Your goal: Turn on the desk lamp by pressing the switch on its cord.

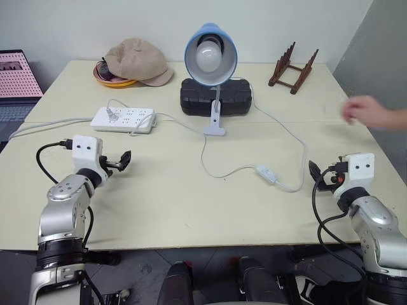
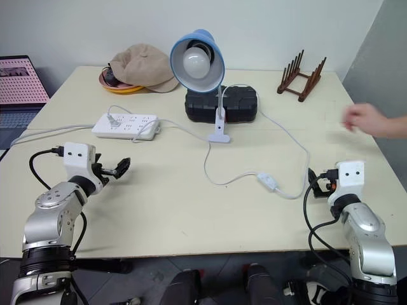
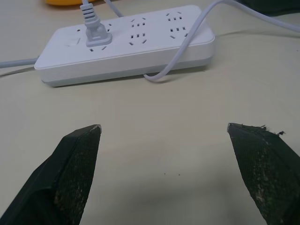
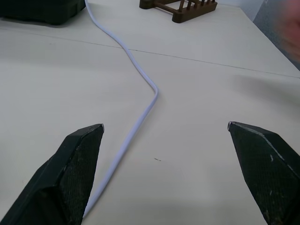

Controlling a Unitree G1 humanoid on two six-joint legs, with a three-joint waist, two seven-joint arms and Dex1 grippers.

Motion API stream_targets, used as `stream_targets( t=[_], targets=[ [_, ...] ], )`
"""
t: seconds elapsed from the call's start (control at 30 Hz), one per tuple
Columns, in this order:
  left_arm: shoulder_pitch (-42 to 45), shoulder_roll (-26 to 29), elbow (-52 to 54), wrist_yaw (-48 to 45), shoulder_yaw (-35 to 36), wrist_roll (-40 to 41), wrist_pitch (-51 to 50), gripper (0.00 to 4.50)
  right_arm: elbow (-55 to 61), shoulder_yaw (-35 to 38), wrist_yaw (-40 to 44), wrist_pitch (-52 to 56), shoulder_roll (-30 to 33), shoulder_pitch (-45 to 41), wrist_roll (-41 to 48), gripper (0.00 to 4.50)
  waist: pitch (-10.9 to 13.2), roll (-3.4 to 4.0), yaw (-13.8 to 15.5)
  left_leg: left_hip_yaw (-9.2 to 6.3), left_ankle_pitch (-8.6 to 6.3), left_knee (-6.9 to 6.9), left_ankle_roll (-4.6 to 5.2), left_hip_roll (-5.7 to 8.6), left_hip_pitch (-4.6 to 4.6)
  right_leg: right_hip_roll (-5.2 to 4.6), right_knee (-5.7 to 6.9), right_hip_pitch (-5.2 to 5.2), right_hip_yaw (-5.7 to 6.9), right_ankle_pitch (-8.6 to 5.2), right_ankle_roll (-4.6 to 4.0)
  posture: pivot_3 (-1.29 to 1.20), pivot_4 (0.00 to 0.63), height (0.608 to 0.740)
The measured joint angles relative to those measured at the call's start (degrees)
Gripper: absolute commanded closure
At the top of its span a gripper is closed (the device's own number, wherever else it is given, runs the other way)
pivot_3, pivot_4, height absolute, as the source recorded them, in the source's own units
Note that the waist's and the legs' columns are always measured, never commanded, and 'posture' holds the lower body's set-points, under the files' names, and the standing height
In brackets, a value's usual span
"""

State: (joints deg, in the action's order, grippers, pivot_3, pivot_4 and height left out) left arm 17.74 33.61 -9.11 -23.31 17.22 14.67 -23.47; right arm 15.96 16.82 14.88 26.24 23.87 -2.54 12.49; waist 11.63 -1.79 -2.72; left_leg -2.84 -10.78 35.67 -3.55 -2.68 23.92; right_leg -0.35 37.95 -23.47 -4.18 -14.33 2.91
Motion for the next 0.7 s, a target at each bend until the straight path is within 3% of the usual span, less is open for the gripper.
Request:
stream_targets(
  t=[0.3, 0.43, 0.6, 0.7],
  targets=[
    [-0.01, 0.00, 0.04, 0.00, -0.01, 0.02, -0.13, 0.00, 0.15, 0.09, 0.83, 0.21, 0.91, 1.02, 0.36, 0.06, 0.00, 0.00, 0.00, 0.00, 0.00, 0.01, 0.00, 0.00, 0.00, 0.00, 0.00, 0.00, -0.01, 0.00, 0.00, 0.00, 0.150, 0.740],
    [-0.15, 0.76, 0.29, -2.69, -0.32, 0.53, -0.68, 0.00, 3.51, 0.25, 7.86, 4.03, 7.35, 2.09, 4.69, 0.06, 0.00, 0.00, 0.00, 0.01, 0.00, 0.00, 0.00, 0.01, 0.00, -0.01, -0.01, 0.00, -0.01, 0.00, 0.00, 0.00, 0.150, 0.740],
    [-1.43, 9.03, 9.12, -18.07, -5.26, 5.43, -6.44, 0.00, 9.17, 0.81, 21.00, 11.75, 17.91, 4.43, 14.16, 0.06, 0.01, -0.02, -0.05, 0.00, 0.00, -0.03, 0.00, -0.01, 0.02, -0.01, -0.05, -0.01, 0.01, -0.04, -0.07, 0.00, 0.150, 0.740],
    [-0.25, 12.75, 13.58, -25.06, -7.45, 8.23, -8.82, 0.00, 10.19, 0.72, 24.48, 13.57, 20.37, 4.43, 16.41, 0.06, 0.01, -0.02, -0.03, 0.00, -0.01, 0.00, 0.00, -0.01, 0.02, -0.02, -0.07, 0.01, 0.01, -0.04, -0.07, 0.00, 0.150, 0.740]
  ],
)
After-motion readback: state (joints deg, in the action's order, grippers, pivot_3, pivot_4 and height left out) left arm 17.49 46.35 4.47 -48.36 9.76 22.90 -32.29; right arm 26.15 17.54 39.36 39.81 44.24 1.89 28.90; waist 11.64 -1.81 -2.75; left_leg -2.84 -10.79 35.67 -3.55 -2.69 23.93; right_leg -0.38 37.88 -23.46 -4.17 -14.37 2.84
